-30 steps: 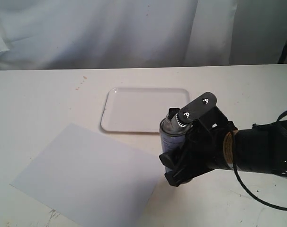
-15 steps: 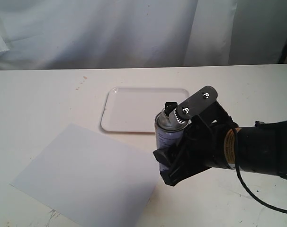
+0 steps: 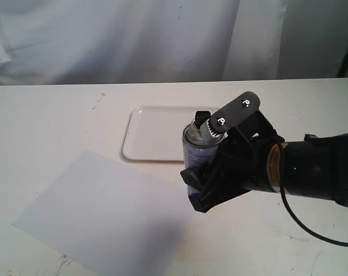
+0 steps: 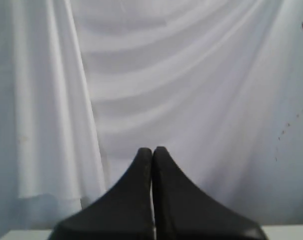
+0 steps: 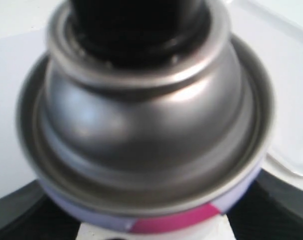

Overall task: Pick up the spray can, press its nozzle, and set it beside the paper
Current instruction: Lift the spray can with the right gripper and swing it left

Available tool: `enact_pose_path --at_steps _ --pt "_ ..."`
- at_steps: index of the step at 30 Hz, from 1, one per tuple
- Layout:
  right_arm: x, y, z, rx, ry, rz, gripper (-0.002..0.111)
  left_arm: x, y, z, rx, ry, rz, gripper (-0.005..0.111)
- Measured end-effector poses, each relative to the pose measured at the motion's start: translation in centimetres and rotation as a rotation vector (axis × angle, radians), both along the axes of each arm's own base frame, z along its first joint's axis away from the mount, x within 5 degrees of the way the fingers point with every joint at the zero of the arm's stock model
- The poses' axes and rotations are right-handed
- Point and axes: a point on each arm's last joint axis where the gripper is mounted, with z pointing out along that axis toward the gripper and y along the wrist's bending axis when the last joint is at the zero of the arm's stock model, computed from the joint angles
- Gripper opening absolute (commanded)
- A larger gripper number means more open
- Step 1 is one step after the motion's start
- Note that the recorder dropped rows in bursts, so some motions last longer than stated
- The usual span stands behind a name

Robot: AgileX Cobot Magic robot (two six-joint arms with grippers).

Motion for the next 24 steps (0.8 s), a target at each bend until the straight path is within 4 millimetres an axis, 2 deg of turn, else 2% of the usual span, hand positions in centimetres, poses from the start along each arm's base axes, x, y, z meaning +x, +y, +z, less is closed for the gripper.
enact_pose_path --at_steps 2,4,5,7,9,14,17,21,24 --pt "0.4 0.3 0.7 0.009 -0.023 0.000 0.000 -0.3 0.0 0.8 -0.015 -0.095 0.000 0.000" --pt "1.0 0.9 1.1 0.007 -0.046 0.012 0.000 -0.6 0.1 1.4 -0.181 -0.173 -0.061 0.000" --pt "1.3 1.2 1.1 0.004 -0.047 0.011 0.000 -0.6 0.2 1.3 -0.294 -0.175 -0.098 0.000" --pt "1.9 1.8 1.0 -0.047 -0.068 0.002 0.000 -0.2 0.2 0.6 -0.391 -0.092 -0.122 0.000" --pt "1.9 2.4 1.2 -0.088 -0.095 0.005 0.000 0.0 0.1 0.1 -0.428 -0.029 -0.126 0.000" --pt "1.7 3.5 2.2 -0.151 -0.171 0.019 0.000 0.1 0.1 -0.2 -0.562 0.000 -0.163 0.000" --pt "1.9 4.0 1.8 -0.237 -0.201 0.019 0.000 0.2 0.0 -0.9 -0.614 0.109 -0.159 0.000" --pt "2.4 4.0 0.8 -0.344 -0.176 0.002 0.000 -0.2 -0.2 0.7 -0.611 0.170 -0.157 0.000" --pt "2.5 4.2 0.8 -0.394 -0.169 0.012 0.000 -0.5 -0.3 1.7 -0.604 0.180 -0.159 0.000"
